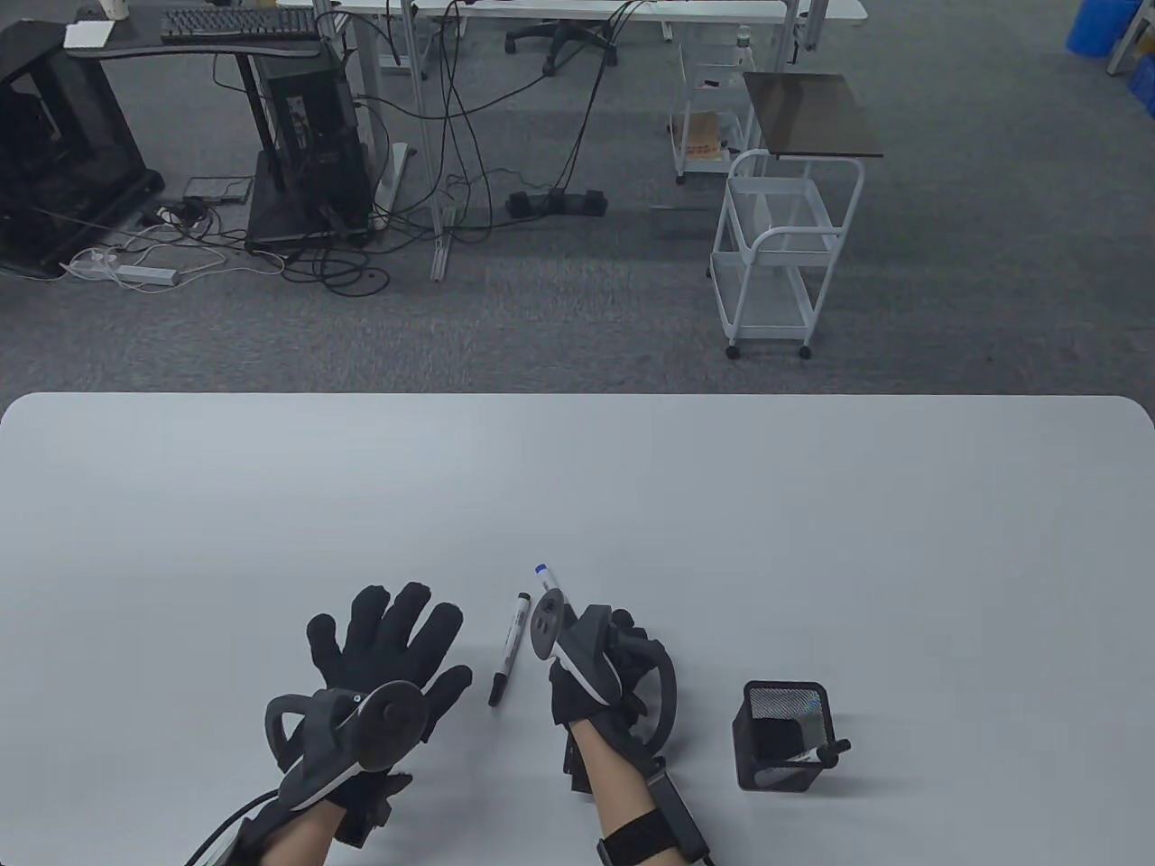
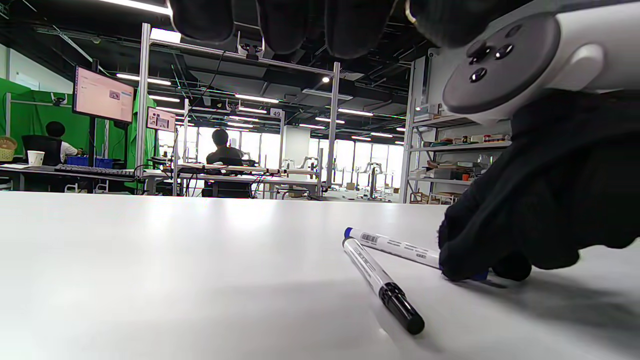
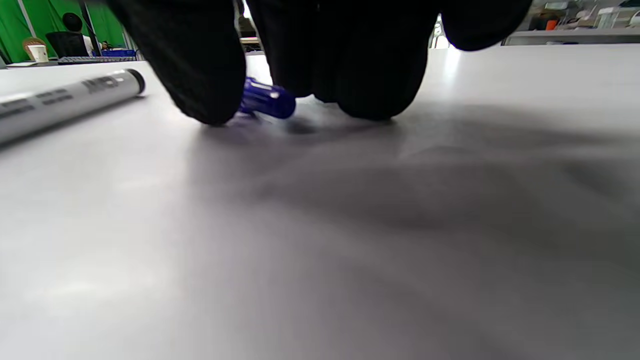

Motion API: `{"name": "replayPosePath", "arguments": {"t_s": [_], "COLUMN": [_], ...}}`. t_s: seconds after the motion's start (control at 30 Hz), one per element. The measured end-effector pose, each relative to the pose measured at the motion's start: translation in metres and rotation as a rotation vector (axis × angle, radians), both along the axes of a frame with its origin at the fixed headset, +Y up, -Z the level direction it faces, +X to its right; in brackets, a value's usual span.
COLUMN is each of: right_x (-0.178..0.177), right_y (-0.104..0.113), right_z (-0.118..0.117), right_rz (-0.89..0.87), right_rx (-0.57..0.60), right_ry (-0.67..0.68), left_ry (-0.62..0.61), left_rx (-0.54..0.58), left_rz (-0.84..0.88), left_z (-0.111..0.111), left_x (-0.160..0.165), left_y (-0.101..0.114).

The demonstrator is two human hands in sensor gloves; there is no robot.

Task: Insert the markers into the pen holder

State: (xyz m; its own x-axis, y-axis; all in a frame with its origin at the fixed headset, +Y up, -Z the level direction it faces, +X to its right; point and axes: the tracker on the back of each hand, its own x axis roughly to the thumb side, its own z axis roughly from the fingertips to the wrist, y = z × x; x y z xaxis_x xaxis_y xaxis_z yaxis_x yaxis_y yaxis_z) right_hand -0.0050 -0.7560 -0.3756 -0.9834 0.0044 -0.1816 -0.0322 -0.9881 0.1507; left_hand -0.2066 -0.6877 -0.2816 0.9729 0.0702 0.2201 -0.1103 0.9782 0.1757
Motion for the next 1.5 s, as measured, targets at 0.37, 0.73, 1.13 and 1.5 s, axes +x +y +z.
{"name": "replayPosePath", "arguments": {"t_s": [0.37,0.73,1.13,1.5], "right_x": [-0.002,-0.005,0.013,0.023], "right_y": [0.0,-0.005,0.022,0.09], "right_z": [0.002,0.003,0.015,0.052], "right_rz": [-0.003,0.036,-0.081,-0.215], "right_rx": [0.004,0.05,0.165,0.404], "right_ry": [-0.031,-0.041,-0.06,0.034], "left_ry": [0.002,-0.004,-0.006,-0.013], "left_rx": [0.001,0.009,0.023,0.038], "left_rz": [-0.009,-0.006,0.028,0.027], "left_z": [0.0,0.001,0.002,0.004], "left_x": [0.001,0.002,-0.002,-0.002], "left_y": [0.0,0.0,0.004,0.005]}}
